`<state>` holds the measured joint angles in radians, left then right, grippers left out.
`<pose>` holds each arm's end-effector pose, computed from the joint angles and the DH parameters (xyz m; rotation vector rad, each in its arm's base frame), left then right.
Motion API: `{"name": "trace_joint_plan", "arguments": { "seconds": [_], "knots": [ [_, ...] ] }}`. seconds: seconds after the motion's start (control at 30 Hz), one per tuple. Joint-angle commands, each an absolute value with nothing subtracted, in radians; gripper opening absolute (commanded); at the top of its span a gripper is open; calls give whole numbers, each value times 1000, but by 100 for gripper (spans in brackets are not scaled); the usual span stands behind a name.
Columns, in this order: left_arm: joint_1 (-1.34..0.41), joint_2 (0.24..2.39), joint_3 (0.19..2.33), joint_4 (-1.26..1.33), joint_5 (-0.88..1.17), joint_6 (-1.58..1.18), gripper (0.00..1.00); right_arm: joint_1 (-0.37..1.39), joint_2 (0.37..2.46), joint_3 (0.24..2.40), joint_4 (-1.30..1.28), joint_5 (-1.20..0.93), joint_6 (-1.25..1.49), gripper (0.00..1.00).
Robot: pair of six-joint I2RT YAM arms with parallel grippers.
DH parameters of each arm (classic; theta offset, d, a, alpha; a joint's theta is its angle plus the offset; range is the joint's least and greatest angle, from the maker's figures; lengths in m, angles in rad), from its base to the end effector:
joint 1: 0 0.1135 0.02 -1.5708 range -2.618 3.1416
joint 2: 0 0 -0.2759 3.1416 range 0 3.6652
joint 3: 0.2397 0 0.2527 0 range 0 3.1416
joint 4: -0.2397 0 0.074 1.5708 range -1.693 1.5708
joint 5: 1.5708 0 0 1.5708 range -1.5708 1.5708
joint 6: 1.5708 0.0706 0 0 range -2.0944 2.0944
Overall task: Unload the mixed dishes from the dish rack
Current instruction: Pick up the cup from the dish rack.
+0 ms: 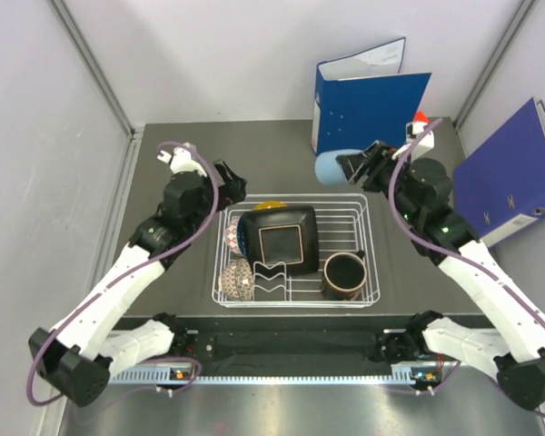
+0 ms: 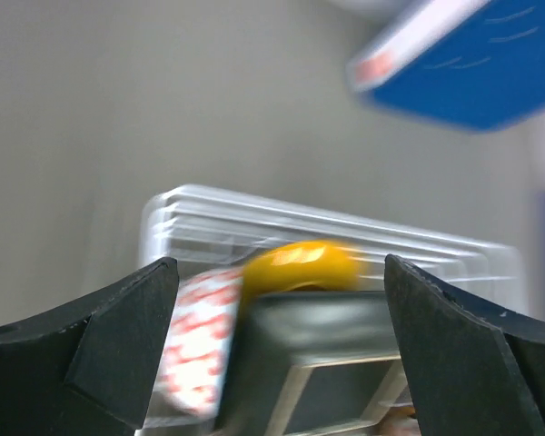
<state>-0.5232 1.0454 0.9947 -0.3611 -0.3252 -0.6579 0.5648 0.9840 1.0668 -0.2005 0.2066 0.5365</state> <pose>0.2356 -0.1098 0.3433 -0.3446 1.9572 -0.4508 0.2181 0.1211 0.4065 0.1342 1.7232 0.6483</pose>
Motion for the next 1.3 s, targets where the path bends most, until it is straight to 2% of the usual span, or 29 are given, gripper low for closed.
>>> {"name": "trace_joint_plan", "arguments": {
  "seconds": [0.0, 0.07, 0.1, 0.2, 0.33, 0.47, 0.63, 0.9, 1.0, 1.13, 1.23, 1.27],
  "knots": [
    [-494, 959, 966, -16, -5, -706, 99, 416, 1028, 898, 290, -312, 788, 0],
    [-471, 957, 965, 44, 102, -764, 99, 391, 1060, 849, 464, -441, 931, 0],
    [-457, 968, 965, 67, 218, -788, 99, 377, 1078, 824, 617, -471, 972, 0],
    [-397, 1005, 933, 233, 445, -914, 99, 377, 1155, 798, 846, -538, 1093, 0],
    [-365, 1043, 862, 464, 561, -1043, 97, 391, 1221, 792, 922, -546, 1146, 0],
    [-365, 1112, 839, 606, 632, -1106, 88, 411, 1247, 799, 928, -537, 1131, 0],
    [-368, 1161, 805, 765, 687, -1199, 86, 431, 1313, 818, 946, -523, 1120, 0],
    [-374, 1143, 822, 726, 673, -1161, 85, 491, 1445, 864, 1023, -514, 1144, 0],
    [-382, 1152, 813, 735, 686, -1170, 80, 525, 1483, 896, 1037, -518, 1149, 0],
    [-390, 1151, 793, 759, 695, -1177, 61, 557, 1517, 928, 1037, -528, 1146, 0],
    [-390, 1132, 799, 718, 689, -1134, 26, 563, 1526, 931, 1020, -546, 1147, 3],
    [-390, 1114, 808, 633, 678, -1109, 0, 560, 1522, 928, 1000, -557, 1140, 15]
  ]
}}
